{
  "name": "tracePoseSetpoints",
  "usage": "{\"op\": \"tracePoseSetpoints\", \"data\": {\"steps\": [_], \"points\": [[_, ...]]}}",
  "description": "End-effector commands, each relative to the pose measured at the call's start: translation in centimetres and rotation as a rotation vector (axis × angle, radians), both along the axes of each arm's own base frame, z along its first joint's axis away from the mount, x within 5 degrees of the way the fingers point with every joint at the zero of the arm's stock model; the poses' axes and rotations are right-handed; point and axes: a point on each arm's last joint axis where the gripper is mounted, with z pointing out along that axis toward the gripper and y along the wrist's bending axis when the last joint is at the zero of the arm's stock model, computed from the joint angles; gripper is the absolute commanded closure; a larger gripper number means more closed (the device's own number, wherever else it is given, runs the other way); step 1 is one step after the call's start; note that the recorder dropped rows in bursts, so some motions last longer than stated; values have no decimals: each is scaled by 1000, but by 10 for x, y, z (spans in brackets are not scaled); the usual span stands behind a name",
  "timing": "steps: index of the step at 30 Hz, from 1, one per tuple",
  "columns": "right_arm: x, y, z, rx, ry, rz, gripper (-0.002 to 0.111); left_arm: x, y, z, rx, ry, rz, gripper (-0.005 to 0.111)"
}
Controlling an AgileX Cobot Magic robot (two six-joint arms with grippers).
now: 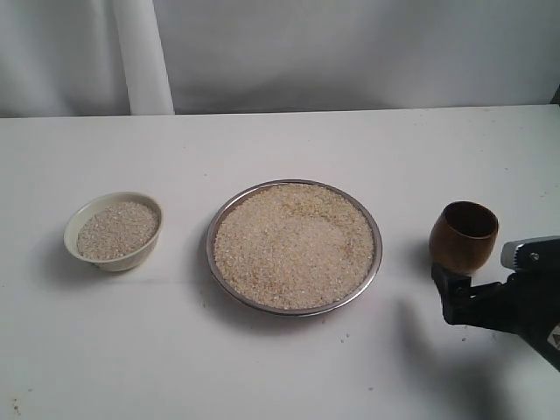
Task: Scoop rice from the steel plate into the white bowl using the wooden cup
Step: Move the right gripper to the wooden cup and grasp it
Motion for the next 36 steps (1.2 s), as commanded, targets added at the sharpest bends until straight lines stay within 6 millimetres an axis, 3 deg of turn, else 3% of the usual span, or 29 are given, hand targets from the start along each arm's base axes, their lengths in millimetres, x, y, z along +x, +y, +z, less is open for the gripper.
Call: {"op": "tracePoseSetpoints", "data": {"steps": [1,24,31,36], "points": [[2,-3,1,-1,-17,-40,3,0,0,0,-3,-7,-1,107],[1,-2,1,4,-16,-29,3,0,0,0,-3,-7,-1,107],[43,4,4,2,0,-36,3,0,0,0,-3,-7,-1,107],[55,6,5,-29,17,-22,3,0,0,0,-3,-7,-1,107]]}}
